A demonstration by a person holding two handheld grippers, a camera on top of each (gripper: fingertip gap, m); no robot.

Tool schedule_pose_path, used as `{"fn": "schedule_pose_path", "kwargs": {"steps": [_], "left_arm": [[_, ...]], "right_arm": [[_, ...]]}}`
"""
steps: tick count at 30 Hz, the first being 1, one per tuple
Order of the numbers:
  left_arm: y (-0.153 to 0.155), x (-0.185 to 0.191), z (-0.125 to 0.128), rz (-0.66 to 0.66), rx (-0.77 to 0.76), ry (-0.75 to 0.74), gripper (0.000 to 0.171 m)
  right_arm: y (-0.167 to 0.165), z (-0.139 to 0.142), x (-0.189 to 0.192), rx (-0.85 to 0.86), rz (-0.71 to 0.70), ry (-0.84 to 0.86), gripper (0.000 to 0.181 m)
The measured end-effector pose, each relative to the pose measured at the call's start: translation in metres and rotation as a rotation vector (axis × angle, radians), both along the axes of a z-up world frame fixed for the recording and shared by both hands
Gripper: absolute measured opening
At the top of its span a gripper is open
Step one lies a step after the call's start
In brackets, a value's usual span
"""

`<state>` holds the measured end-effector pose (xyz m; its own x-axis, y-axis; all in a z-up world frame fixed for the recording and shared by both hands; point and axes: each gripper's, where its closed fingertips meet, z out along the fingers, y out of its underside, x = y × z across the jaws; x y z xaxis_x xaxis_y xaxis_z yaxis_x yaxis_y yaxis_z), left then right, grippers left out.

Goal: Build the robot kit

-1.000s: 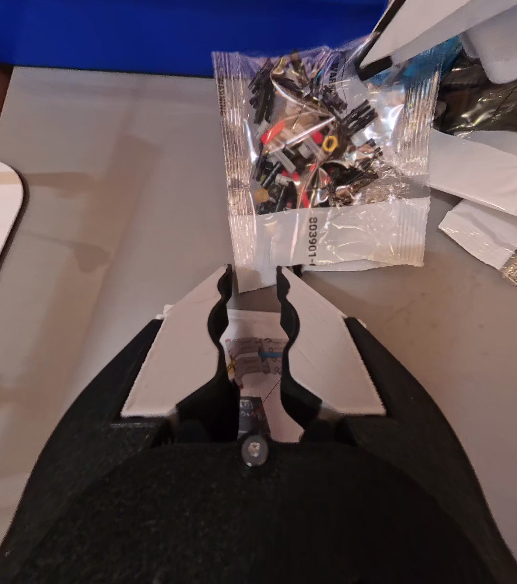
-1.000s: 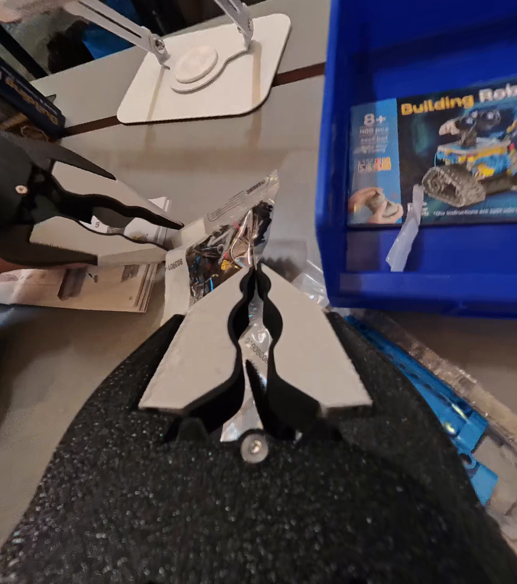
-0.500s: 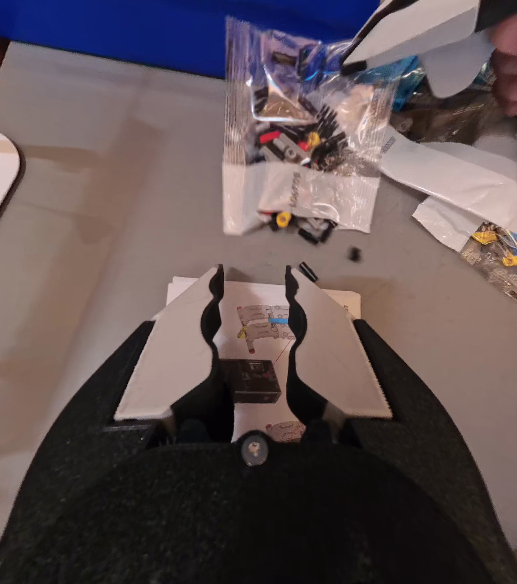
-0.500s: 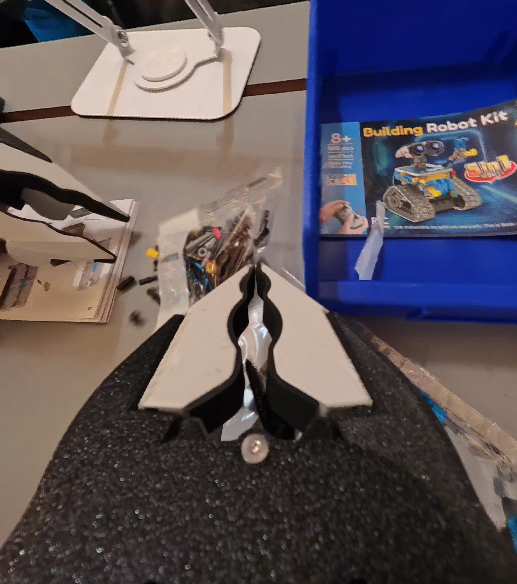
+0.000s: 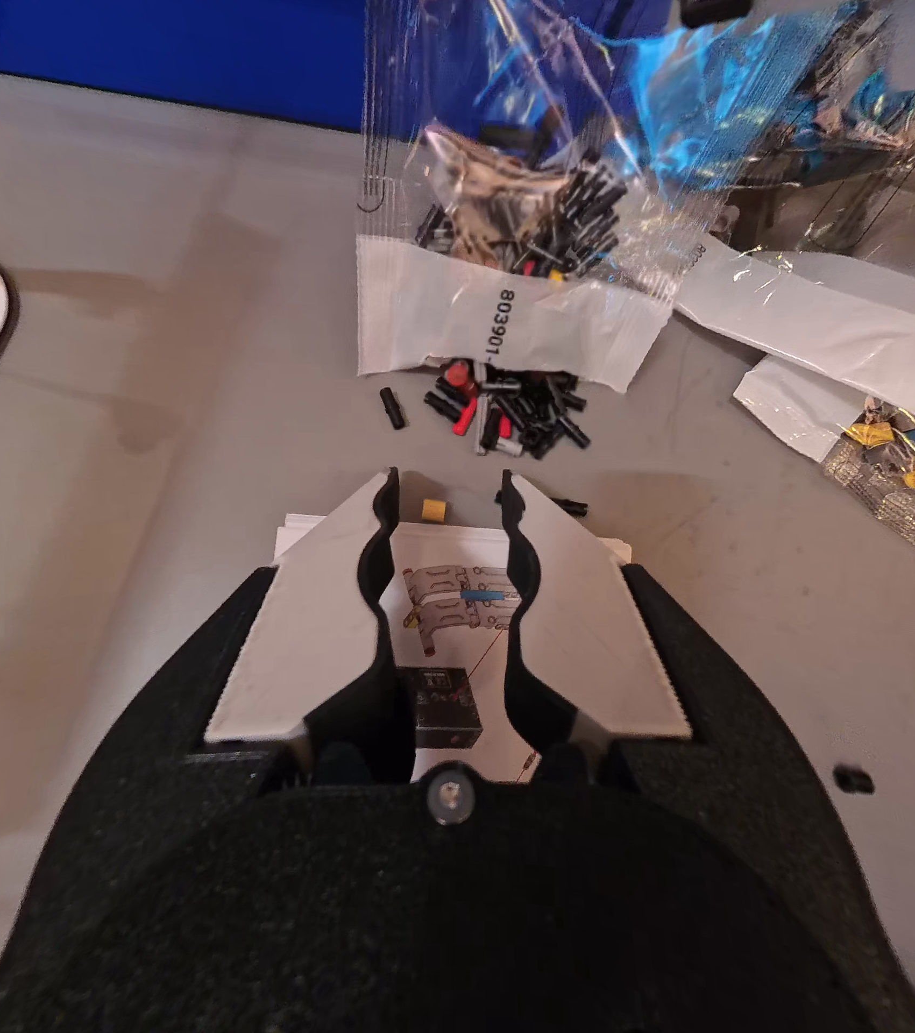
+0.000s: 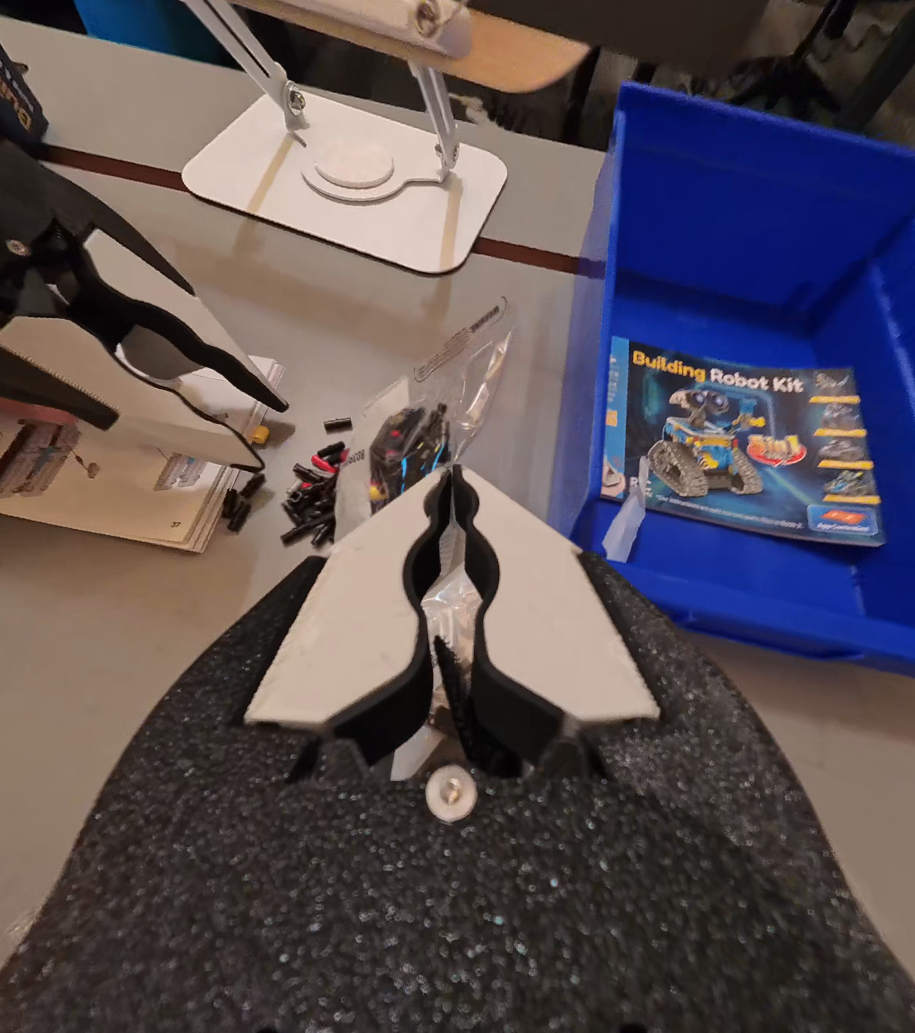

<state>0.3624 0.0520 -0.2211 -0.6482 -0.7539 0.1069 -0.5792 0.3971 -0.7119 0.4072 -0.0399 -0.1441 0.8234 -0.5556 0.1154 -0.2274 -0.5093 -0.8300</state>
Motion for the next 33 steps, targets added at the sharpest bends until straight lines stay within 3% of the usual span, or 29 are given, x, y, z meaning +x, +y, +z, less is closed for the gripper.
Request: {"fn": "schedule_pose_path", "kwargs": {"steps": [14, 33], "left_arm": [[0.001, -0.001, -0.009, 0.001, 0.024, 0.028, 0.036], [0.000, -0.002, -0.006, 0.000, 0.015, 0.032, 0.036]], "right_arm": [[0.006, 0.016, -0.008, -0.080, 0.041, -0.128, 0.000], [-0.003, 0.052, -0.004, -0.026, 0.034, -0.166, 0.000]]}}
